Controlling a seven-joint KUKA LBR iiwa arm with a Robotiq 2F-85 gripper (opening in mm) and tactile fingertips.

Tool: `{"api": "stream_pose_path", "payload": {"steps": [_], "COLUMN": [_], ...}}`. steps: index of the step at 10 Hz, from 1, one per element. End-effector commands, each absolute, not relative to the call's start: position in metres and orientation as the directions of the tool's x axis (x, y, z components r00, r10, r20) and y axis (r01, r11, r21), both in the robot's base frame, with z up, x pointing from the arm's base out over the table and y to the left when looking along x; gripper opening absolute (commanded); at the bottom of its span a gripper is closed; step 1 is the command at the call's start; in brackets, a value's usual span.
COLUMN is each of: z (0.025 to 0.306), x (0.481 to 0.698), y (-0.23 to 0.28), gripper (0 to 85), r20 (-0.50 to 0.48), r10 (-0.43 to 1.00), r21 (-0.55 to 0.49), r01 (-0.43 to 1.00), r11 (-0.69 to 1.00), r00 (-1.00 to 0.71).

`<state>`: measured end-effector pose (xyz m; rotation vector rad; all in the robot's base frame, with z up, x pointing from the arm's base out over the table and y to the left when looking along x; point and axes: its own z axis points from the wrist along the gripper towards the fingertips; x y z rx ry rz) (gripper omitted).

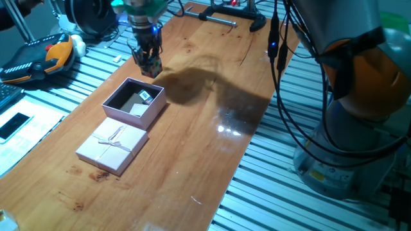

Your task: Take everything out of the gift box

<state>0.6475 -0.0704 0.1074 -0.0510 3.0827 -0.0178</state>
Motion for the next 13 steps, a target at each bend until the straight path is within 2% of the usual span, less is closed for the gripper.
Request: {"api": "stream_pose_path", "payload": {"steps": [1,6,11,12,13], "z": [0.103,0.075,0.061,0.06,0.06], "x": [0.648,0.655,0.656,0.656,0.656], "y": [-0.072,-0.069,-0.069,-0.07,-0.07], "gripper": [1.0,1.0,1.0,3.0,13.7], "r20": [-0.06,-0.05,-0.061,-0.061,-0.059], "r10": [-0.033,-0.024,-0.051,-0.052,-0.052], "r21": [-0.011,0.025,0.006,0.009,0.011], "r01": [-0.033,-0.025,-0.051,-0.053,-0.053], "r11": [0.999,0.999,0.999,0.999,0.999], "r00": [-0.998,-0.998,-0.997,-0.997,-0.997]}}
